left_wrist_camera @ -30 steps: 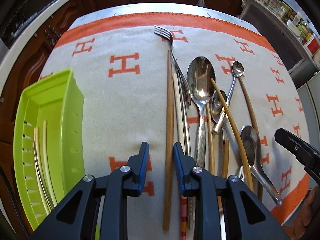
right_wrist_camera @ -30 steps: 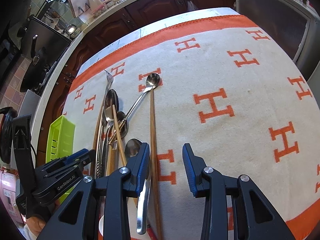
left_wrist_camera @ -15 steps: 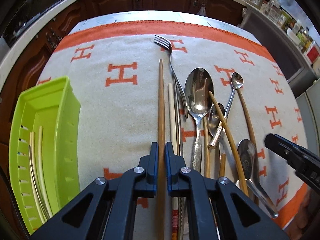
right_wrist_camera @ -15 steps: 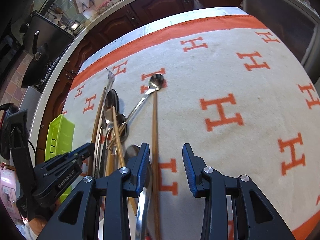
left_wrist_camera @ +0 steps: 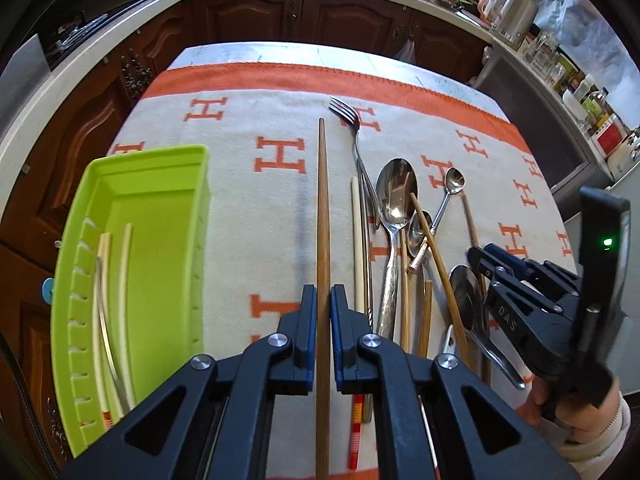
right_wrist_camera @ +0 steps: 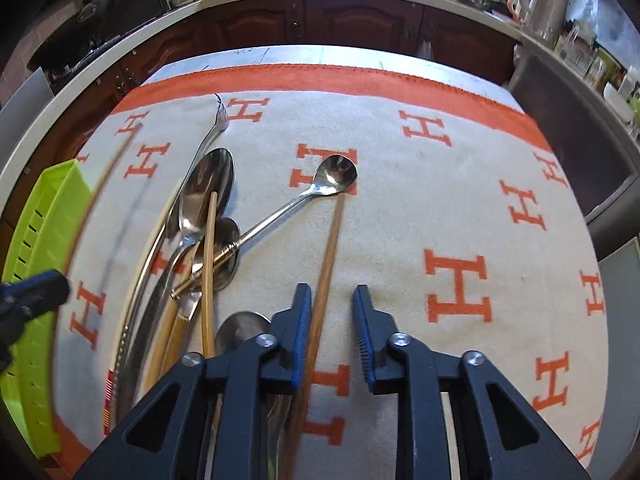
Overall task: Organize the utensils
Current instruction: 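Carry both brown chopsticks into the green tray and open both tools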
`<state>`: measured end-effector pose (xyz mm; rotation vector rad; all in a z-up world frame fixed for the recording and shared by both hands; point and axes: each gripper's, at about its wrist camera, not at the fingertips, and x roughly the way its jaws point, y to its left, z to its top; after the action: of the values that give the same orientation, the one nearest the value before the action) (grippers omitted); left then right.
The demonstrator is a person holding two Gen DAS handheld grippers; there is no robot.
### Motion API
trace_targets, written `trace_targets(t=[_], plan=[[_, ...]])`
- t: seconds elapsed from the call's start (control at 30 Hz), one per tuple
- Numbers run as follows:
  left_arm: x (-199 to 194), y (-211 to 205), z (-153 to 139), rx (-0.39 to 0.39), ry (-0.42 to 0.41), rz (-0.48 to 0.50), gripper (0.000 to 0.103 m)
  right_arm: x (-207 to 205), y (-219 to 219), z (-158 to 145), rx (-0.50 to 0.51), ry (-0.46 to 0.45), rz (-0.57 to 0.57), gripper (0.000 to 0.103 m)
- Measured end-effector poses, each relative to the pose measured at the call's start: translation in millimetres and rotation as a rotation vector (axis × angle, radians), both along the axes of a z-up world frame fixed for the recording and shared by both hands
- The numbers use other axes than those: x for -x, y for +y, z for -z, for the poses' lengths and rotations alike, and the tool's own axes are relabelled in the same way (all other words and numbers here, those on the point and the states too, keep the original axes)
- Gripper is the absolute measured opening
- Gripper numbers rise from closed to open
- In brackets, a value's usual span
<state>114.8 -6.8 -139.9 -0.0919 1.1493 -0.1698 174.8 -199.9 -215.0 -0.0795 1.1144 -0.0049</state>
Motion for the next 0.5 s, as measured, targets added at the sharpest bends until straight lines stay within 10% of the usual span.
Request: trace_targets(t=[0.5], plan=[[57, 72, -43, 0.012, -0.082, -0.075, 0.004, 57, -66, -59, -0.344, 0.001, 0.153, 0.005]])
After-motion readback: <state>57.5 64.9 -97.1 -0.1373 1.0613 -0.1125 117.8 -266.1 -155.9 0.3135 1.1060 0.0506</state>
